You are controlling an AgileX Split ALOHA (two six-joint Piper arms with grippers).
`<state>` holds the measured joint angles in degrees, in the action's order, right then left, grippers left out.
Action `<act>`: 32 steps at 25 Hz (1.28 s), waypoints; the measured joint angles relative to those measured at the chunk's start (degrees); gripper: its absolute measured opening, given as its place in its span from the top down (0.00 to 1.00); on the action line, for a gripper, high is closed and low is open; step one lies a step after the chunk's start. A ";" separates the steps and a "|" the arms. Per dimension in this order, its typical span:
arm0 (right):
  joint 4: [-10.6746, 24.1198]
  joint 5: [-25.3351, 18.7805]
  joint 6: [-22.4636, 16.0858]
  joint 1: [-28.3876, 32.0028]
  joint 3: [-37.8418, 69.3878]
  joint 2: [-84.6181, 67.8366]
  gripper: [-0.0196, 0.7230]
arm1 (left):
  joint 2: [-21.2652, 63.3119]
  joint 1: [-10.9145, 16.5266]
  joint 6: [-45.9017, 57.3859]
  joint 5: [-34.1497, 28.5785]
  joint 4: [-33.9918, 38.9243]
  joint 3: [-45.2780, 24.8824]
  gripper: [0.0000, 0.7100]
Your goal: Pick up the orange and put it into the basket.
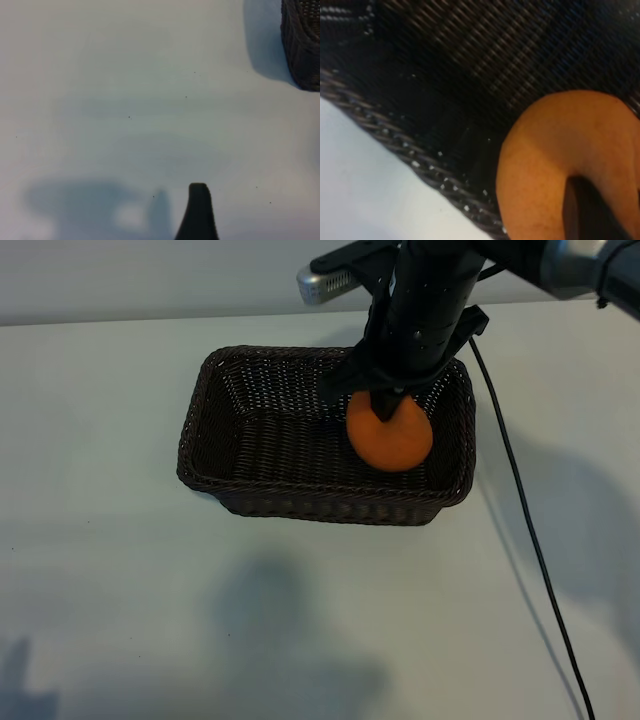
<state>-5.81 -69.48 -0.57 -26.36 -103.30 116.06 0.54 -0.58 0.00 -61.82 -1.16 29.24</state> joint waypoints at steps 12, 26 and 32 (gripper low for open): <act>0.07 3.22 1.07 0.00 -0.05 9.19 0.86 | 0.00 0.00 0.00 0.00 0.00 -0.01 0.17; 0.02 1.39 1.19 0.00 -1.66 9.44 0.55 | 0.00 0.00 0.30 0.00 0.00 -0.12 0.17; -0.46 -0.30 1.08 0.00 -8.98 9.44 0.18 | 0.00 0.00 0.00 0.00 0.00 -0.12 0.17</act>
<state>-6.27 -69.78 0.51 -26.36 -112.28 125.50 0.54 -0.58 0.00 -61.82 -1.16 29.12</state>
